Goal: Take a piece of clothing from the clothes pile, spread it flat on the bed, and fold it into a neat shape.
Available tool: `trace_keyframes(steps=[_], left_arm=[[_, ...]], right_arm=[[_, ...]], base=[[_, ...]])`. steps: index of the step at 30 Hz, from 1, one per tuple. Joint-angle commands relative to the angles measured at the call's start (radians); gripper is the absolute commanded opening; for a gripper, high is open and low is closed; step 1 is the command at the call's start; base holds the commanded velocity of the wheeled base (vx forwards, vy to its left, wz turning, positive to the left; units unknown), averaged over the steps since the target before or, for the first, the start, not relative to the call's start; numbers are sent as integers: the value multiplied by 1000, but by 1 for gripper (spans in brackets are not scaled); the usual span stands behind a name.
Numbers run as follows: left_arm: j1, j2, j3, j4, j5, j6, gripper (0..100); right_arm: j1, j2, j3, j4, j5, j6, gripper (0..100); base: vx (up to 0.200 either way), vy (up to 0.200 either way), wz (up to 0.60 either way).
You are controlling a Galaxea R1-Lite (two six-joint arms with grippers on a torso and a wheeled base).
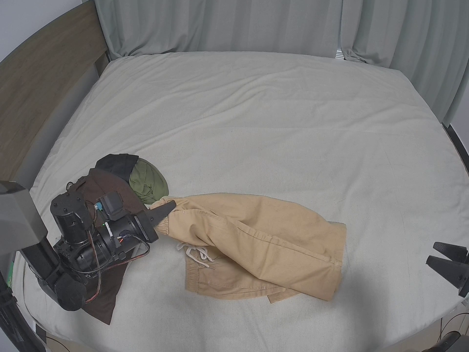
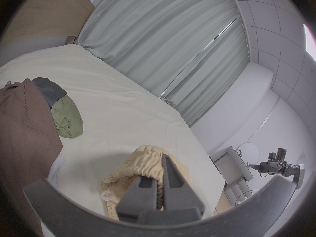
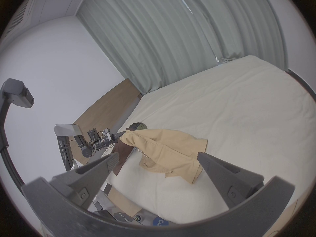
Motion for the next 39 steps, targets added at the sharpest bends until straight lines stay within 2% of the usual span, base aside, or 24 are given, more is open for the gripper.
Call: trace_keyframes(steps=[1, 7, 15, 21, 24, 25, 27, 39], left_arm=[[-1, -13, 1, -1, 0, 5, 0], [-1, -14, 1, -1, 0, 6, 0], [8, -13, -16, -1, 1, 6, 0], [12, -4, -19, -1, 0, 6, 0], [10, -2, -13, 1, 0, 6, 0], [12, -1, -14, -1, 0, 6, 0], [18, 1, -16, 1, 0, 6, 0], [24, 1, -19, 1, -2, 6, 0]], right_arm=[[49, 163, -38, -52, 14, -17, 100], [86, 355, -47, -213, 22, -23, 100], [78, 548, -24, -368, 24, -14, 100], [73, 607, -15, -378, 24, -9, 100], [67, 626, -21, -380, 53, -6, 100], [57, 637, -21, -385, 97, 11, 100], [44, 671, -24, -386, 122, 26, 100], [7, 855, 22, -526, 123, 29, 100]], base=[[0, 0, 0], [0, 0, 0], [0, 0, 0], [0, 0, 0], [0, 0, 0], [0, 0, 0], [0, 0, 0], [0, 0, 0]])
